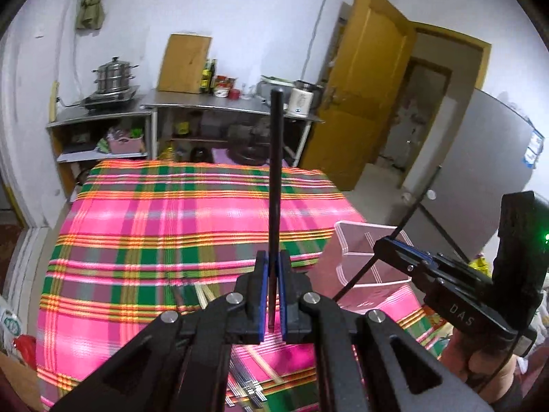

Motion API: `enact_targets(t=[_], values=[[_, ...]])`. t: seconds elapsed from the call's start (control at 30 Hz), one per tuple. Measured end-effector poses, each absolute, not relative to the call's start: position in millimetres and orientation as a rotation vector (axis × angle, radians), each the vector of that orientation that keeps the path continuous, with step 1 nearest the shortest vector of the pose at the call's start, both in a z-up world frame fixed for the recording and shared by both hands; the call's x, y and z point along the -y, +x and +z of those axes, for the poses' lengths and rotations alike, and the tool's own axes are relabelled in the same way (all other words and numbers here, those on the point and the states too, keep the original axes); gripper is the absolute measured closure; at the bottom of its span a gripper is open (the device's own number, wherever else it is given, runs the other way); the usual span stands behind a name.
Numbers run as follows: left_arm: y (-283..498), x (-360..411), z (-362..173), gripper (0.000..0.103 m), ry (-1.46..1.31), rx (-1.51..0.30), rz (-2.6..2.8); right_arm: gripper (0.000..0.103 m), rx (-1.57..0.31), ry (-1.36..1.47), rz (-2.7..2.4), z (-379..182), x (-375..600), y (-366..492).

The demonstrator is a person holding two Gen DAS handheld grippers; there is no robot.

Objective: Organize utensils
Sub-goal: 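Lift the held black chopsticks upright and carry both tools over the pink holder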

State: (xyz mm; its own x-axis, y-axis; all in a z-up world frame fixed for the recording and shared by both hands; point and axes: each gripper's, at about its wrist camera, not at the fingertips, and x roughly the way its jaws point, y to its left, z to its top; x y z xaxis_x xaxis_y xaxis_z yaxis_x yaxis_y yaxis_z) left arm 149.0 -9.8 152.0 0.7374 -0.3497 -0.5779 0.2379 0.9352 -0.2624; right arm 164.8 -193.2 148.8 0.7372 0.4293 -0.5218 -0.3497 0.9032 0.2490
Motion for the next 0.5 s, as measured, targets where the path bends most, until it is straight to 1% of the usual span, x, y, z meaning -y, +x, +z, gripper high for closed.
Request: enact_targets(t=[0.23,0.5], values=[[160.5,47.9,180.0,0.097,-0.189,-0.644,-0.430,0.097,-0.534,0.177,0.369,177.5,229.7,155.3],[182.4,84.4,195.4,0.097,-0.203,-0.626,-0.492,0.097,-0.456,0.209,0.295,204.6,266.8,151.4]])
